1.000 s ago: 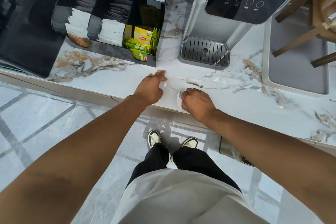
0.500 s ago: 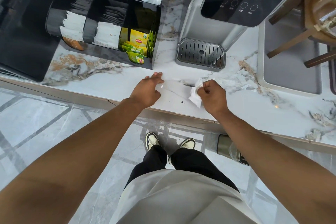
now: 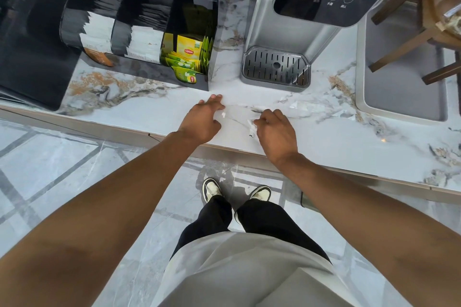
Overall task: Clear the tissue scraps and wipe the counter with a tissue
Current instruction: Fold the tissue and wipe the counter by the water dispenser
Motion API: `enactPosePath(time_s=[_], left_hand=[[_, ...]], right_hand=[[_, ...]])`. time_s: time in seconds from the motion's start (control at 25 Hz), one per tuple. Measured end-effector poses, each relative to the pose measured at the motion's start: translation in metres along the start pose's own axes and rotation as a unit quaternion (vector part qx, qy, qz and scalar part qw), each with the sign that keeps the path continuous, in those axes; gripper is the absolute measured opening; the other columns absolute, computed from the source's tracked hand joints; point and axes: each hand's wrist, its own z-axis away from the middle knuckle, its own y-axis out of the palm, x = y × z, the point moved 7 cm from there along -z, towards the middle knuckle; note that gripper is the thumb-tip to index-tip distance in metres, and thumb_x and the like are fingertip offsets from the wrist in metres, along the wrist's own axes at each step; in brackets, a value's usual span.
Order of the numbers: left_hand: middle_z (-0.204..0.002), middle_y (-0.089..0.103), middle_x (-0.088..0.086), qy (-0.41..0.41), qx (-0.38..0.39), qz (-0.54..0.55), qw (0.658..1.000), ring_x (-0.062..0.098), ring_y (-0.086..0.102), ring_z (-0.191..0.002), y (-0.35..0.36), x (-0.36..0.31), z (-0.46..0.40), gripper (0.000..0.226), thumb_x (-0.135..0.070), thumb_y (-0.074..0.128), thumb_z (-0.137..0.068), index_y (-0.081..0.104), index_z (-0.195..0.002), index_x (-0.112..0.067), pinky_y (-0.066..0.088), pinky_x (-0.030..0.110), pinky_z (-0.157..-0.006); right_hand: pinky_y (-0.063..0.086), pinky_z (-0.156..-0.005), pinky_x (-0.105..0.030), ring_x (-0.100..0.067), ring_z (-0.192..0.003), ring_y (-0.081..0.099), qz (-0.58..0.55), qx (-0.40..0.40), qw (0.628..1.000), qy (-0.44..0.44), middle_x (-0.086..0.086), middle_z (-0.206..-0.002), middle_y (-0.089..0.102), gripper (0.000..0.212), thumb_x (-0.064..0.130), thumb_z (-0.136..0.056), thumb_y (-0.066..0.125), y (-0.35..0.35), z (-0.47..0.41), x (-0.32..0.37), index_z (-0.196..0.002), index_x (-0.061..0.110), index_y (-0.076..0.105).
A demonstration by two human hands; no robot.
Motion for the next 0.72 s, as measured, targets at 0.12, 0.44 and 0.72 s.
enactPosePath(time_s=[0.12, 0.44, 0.72], left_hand=[[-0.160, 0.027, -0.005, -0.003, 0.006, -0.001, 1.000, 0.030, 0.023, -0.147, 0.002, -0.001, 0.001, 0.055, -0.001, 0.052, -0.086, 0.050, -0.139, -0.016, 0.022, 0.035, -0.119], [-0.162, 0.022, -0.004, 0.003, 0.026, -0.011, 1.000, 0.029, 0.018, -0.149, 0.004, -0.001, 0.000, 0.059, 0.001, 0.048, -0.086, 0.045, -0.142, -0.016, 0.022, 0.041, -0.121], [-0.162, 0.020, -0.004, -0.006, 0.027, -0.011, 1.000, 0.033, 0.017, -0.149, 0.007, 0.001, 0.000, 0.060, 0.001, 0.049, -0.086, 0.044, -0.143, -0.017, 0.024, 0.042, -0.120]], right_hand=[[0.056, -0.060, -0.035, -0.032, -0.078, 0.061, -0.068, 0.013, 0.996, -0.047, -0.012, -0.087, 0.062, 0.022, -0.004, -0.070, 0.076, 0.007, 0.015, 0.009, -0.090, 0.002, 0.068], [0.055, -0.060, -0.039, -0.031, -0.076, 0.059, -0.069, 0.060, 0.987, -0.128, -0.012, -0.096, 0.062, 0.041, -0.019, -0.069, 0.062, 0.014, 0.041, 0.004, -0.102, 0.006, 0.067], [0.051, -0.065, -0.028, -0.024, -0.072, 0.059, -0.133, 0.088, 0.971, -0.177, -0.011, -0.096, 0.061, 0.025, -0.010, -0.080, 0.065, -0.006, 0.055, -0.001, -0.097, 0.008, 0.070]])
